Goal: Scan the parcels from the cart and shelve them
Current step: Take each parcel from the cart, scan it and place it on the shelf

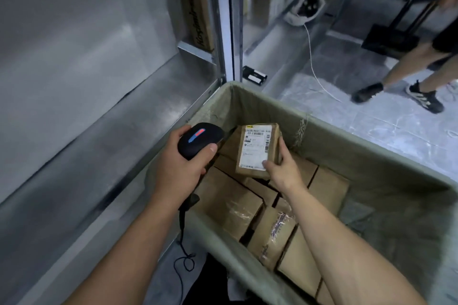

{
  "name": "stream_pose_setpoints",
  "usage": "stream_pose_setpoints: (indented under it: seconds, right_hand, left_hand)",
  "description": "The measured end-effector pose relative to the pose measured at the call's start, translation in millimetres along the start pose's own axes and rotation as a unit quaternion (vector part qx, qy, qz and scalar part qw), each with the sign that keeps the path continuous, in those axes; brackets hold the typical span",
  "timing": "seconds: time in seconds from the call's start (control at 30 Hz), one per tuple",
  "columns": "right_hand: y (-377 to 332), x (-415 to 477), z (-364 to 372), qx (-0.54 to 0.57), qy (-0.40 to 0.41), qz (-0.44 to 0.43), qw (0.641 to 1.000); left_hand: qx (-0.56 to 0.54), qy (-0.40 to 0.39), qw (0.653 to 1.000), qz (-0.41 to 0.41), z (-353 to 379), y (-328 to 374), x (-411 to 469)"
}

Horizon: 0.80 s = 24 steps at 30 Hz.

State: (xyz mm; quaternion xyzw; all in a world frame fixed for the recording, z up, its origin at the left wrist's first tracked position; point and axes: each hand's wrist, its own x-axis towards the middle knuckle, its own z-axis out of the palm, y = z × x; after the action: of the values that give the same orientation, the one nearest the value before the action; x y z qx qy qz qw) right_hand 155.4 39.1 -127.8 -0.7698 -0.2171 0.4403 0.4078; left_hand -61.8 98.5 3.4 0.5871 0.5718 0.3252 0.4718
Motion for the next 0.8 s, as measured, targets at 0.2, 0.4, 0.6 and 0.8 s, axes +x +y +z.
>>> stream_pose_setpoints:
  seconds: [0.2,0.4,0.6,0.8]
  right_hand:
    - [-34,-26,-15,-0.035,-0.081,-0.097,0.991]
    - [-70,-58,-14,-0.058,-0.104,-0.167,0.979]
    - [-97,-99,-8,-0.122,-0.111,-0.218,0.962]
    - [-124,-156,6,-0.218,-0.126,-0.289,0.924]
  left_hand:
    - [0.018,0.042,0.998,0.040,-22,20,-43]
    - [-0.002,0.078,0.994,0.075,-48,31,-73]
    - [-0.015,0.089,0.990,0.106,-86,32,-107]
    - [-0.015,0.081,0.988,0.129,-137,19,-155]
